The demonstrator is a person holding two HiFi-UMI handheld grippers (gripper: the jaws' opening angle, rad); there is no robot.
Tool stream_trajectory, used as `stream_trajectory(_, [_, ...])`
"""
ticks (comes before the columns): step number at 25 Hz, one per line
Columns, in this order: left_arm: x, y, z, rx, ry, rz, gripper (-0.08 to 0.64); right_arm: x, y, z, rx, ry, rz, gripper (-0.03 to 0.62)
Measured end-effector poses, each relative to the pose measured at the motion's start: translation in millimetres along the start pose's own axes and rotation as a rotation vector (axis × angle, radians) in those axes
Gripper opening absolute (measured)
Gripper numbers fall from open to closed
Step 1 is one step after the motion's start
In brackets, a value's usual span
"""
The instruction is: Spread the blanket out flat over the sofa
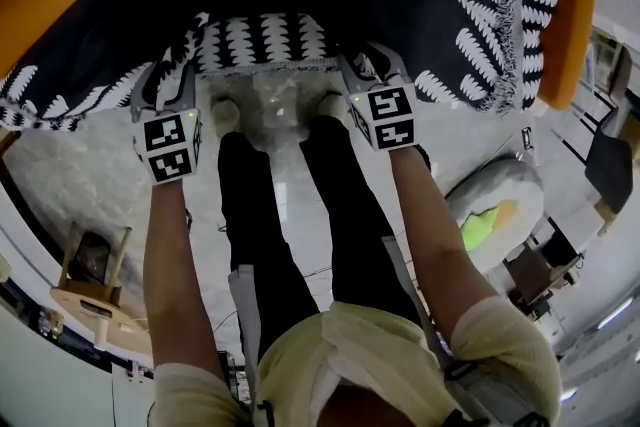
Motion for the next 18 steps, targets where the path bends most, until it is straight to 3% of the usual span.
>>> stream_trajectory(13, [-19, -36, 3, -0.009, -0.099, -0.093, 0.193, -11, -12, -4, -0.011, 0.0, -0.027, 0.08])
stream_trajectory(16, [-13, -34, -8, 0.0, -0.109, -0.088, 0.151, -4, -13, -6, -0.017, -0.006, -0.025, 0.06])
stream_trajectory(18, [-9, -32, -17, 0.019, -0.114, -0.079, 0.082, 1, -16, -10, -0.014, -0.006, -0.03, 0.043])
Point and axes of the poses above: the fingertips, and each gripper's own axes: y backward along the fingers, z to its right, x out of its top, the point moved 5 cm from there along y, backward along the fingers, and after that the axes turned 6 degrees about y, right-handed, at the moved point
